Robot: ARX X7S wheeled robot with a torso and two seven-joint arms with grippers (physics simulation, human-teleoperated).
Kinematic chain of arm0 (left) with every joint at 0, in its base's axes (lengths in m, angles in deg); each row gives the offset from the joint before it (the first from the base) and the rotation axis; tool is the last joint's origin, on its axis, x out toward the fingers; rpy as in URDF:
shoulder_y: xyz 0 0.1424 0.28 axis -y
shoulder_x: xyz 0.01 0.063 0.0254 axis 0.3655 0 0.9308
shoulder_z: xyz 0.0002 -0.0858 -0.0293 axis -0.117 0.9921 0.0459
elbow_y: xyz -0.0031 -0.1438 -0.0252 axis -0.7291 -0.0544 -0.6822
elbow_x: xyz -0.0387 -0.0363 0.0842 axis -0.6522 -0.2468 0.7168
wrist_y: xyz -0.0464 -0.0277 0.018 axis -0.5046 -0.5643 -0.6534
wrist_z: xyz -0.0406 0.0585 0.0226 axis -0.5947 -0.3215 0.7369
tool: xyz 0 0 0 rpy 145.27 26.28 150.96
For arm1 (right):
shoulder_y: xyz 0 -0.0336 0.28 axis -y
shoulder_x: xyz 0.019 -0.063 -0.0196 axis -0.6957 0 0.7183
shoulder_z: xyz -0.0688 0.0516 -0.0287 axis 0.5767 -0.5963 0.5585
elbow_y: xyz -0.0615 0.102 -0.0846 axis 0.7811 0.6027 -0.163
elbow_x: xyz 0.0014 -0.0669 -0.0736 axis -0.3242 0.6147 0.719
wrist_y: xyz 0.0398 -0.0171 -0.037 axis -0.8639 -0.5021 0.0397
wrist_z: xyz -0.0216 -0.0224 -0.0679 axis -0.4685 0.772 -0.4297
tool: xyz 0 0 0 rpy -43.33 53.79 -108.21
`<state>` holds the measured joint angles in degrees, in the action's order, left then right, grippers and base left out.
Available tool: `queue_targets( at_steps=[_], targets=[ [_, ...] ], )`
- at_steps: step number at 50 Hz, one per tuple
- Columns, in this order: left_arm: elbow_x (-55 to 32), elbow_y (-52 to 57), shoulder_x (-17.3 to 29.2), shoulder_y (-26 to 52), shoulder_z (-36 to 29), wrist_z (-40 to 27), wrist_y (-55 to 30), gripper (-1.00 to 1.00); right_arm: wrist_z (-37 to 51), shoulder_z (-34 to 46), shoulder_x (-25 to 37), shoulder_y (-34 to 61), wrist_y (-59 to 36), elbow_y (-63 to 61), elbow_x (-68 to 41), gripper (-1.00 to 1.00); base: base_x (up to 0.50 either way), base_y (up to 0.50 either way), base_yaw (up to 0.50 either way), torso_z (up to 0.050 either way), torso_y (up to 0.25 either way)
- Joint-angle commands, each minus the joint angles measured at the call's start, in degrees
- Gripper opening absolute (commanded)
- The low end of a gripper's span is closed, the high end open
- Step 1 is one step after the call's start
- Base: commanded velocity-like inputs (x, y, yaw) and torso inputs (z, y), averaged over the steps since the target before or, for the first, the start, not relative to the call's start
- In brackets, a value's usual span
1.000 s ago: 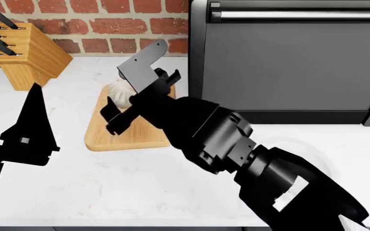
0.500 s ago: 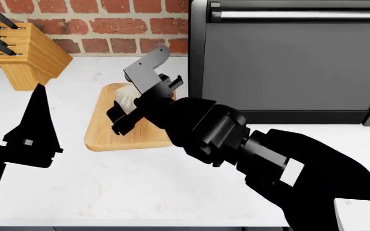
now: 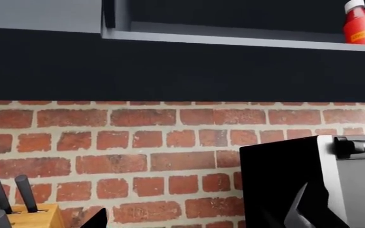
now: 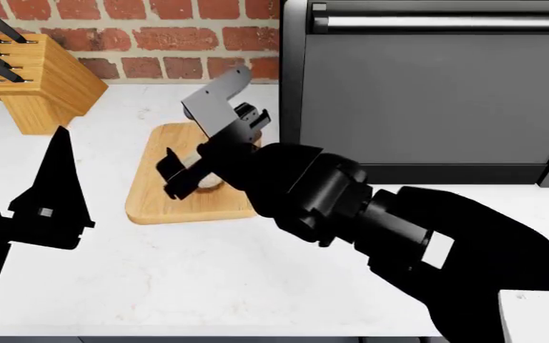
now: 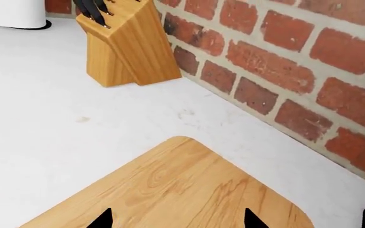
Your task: Pick the dumpling from the plate and place it on the cutting board. Then pick the condiment bottle from the cabinet and place it next to the cutting board.
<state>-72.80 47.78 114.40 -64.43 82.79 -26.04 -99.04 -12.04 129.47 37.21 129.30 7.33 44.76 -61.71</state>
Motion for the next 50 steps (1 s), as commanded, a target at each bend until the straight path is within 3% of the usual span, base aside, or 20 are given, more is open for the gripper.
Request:
queue_targets(
  at_steps=[1,20,30,40,50],
  targets=[
    [0.34,-0.1,0.06,-0.02,-0.22,0.3,0.48,1.0,1.94,-0.94,2.83,1.31,-0.38,-7.16,-1.95,1.0,0.0,0.0,0.0,0.0,0.0],
    [5.19,-0.83,-3.0,0.47,0.05,-1.12,5.04,1.0,9.21,-3.33,12.52,3.72,-1.67,-23.91,-4.22,1.0,0.0,0.0,0.0,0.0,0.0],
    [6.3,-3.82,-5.64,1.35,-0.77,6.31,15.44,1.0,12.22,-4.33,16.98,3.65,-1.81,-31.93,-5.58,1.0,0.0,0.0,0.0,0.0,0.0],
    [5.19,-3.75,-5.1,1.19,-0.92,6.56,14.97,1.0,13.42,-6.19,22.13,4.02,-0.91,-47.37,-7.85,1.0,0.0,0.0,0.0,0.0,0.0],
    [4.57,-3.67,-4.66,1.06,-1.05,6.6,14.58,1.0,16.53,-7.63,26.15,4.2,-0.16,-55.12,-8.45,1.0,0.0,0.0,0.0,0.0,0.0]
  ],
)
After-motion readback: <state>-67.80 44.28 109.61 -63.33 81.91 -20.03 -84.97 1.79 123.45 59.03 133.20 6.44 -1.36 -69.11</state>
